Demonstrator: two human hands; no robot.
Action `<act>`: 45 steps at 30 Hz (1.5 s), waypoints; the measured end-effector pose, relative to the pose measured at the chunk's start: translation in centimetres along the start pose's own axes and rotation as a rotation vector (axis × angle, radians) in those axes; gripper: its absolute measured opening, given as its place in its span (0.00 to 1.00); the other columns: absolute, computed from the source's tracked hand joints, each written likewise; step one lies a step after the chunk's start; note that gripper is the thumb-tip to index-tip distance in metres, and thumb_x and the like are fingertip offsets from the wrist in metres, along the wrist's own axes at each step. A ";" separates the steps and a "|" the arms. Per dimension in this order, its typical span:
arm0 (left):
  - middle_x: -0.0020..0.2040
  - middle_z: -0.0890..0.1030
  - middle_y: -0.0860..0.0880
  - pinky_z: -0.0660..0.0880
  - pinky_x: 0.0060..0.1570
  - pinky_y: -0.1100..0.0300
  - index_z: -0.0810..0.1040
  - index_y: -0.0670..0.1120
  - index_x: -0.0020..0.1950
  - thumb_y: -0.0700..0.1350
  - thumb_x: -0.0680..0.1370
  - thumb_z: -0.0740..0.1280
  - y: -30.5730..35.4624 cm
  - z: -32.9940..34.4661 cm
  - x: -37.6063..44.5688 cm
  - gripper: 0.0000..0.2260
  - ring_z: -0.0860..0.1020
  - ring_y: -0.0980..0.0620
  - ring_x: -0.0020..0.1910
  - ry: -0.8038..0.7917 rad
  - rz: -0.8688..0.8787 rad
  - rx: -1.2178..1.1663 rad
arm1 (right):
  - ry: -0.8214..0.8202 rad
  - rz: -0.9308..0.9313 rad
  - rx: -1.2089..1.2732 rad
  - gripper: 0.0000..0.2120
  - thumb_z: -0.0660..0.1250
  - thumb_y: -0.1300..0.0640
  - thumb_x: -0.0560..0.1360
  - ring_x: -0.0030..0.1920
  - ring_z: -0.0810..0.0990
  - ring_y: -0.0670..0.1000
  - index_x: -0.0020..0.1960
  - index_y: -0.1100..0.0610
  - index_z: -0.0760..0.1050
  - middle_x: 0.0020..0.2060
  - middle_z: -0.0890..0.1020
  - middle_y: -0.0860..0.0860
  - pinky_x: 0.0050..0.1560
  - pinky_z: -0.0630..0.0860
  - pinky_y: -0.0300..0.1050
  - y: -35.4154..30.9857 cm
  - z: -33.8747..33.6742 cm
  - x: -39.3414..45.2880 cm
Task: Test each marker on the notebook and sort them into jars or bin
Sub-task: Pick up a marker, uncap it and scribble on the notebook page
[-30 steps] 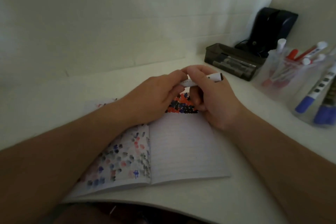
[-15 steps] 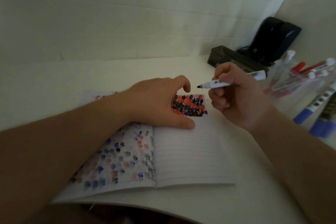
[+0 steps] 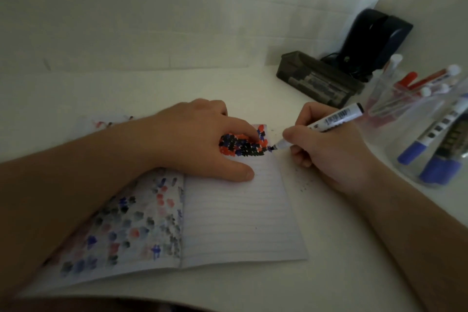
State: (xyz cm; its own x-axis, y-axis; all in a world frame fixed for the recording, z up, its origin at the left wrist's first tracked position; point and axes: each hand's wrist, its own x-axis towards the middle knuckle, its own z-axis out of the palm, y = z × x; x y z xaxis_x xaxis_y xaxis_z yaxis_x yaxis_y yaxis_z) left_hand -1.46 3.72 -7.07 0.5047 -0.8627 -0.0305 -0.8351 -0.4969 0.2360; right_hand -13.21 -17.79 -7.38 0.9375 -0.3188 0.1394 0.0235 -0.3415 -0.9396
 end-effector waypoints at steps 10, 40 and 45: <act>0.51 0.68 0.62 0.72 0.53 0.54 0.58 0.81 0.69 0.83 0.62 0.57 0.2 -0.2 -0.1 0.35 0.70 0.56 0.54 -0.037 -0.024 0.011 | -0.028 0.026 -0.099 0.13 0.72 0.66 0.75 0.28 0.79 0.55 0.35 0.60 0.71 0.29 0.82 0.58 0.29 0.77 0.44 -0.1 0.5 0.0; 0.52 0.68 0.61 0.72 0.53 0.54 0.57 0.80 0.70 0.84 0.62 0.55 0.3 -0.3 -0.1 0.36 0.70 0.56 0.54 -0.035 -0.023 0.039 | -0.009 0.025 -0.160 0.14 0.72 0.64 0.74 0.29 0.79 0.55 0.34 0.58 0.70 0.29 0.81 0.58 0.33 0.77 0.47 -0.2 0.8 0.1; 0.51 0.67 0.62 0.72 0.53 0.53 0.57 0.80 0.70 0.85 0.61 0.53 0.2 -0.3 -0.2 0.37 0.70 0.56 0.53 -0.035 -0.023 0.034 | -0.024 0.029 -0.168 0.14 0.72 0.66 0.74 0.28 0.78 0.54 0.34 0.60 0.70 0.29 0.81 0.59 0.30 0.76 0.45 -0.4 0.6 -0.1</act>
State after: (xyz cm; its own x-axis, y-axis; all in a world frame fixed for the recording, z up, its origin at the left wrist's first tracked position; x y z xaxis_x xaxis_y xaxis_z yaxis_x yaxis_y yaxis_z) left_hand -1.67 3.79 -6.73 0.5166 -0.8534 -0.0697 -0.8304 -0.5192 0.2020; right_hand -13.06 -17.07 -7.22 0.9450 -0.3100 0.1039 -0.0599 -0.4767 -0.8770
